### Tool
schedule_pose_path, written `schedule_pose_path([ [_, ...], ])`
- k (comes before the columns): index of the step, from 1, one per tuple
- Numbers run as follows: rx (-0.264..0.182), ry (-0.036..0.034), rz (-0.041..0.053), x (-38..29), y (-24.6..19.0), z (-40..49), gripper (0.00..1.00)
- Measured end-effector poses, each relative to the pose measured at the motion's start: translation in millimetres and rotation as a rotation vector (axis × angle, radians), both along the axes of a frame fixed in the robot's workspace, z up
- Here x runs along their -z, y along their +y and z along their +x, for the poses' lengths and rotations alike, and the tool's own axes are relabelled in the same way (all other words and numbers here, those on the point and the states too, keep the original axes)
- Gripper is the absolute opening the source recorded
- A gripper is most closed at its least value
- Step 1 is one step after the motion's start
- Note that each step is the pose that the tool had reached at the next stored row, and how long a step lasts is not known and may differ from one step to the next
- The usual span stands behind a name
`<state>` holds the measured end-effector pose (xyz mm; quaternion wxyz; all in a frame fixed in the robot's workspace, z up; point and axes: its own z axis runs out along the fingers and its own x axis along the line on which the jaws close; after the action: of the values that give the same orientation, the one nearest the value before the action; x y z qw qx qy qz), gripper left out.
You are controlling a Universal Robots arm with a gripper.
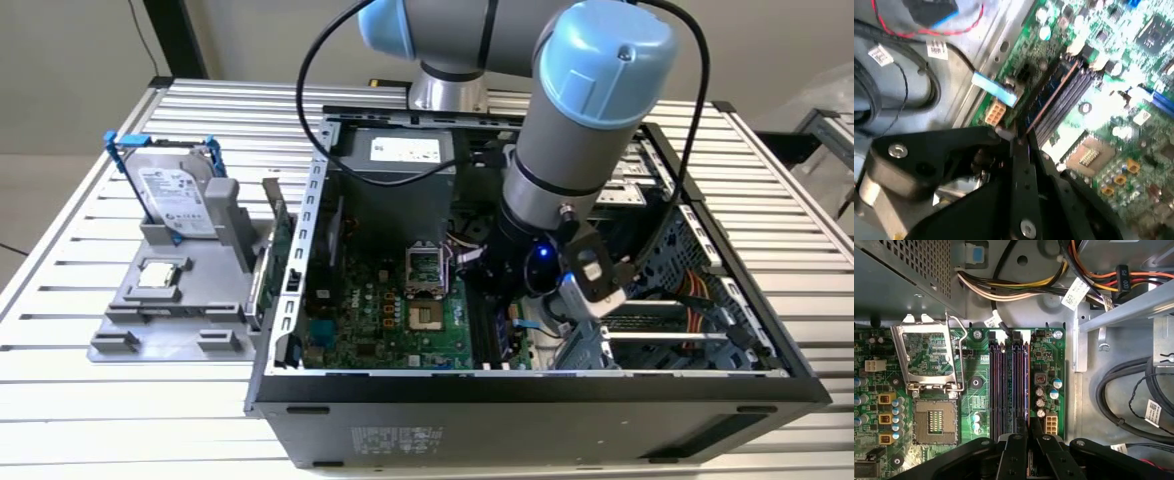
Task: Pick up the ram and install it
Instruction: 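Insert the ram into the slot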
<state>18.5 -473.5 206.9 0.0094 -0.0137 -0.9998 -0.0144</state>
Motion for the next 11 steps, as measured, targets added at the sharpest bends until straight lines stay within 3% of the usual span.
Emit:
schedule_pose_path([
  [11, 0.000, -0.0002, 0.0009, 1.2, 0.1, 0.0, 0.00],
])
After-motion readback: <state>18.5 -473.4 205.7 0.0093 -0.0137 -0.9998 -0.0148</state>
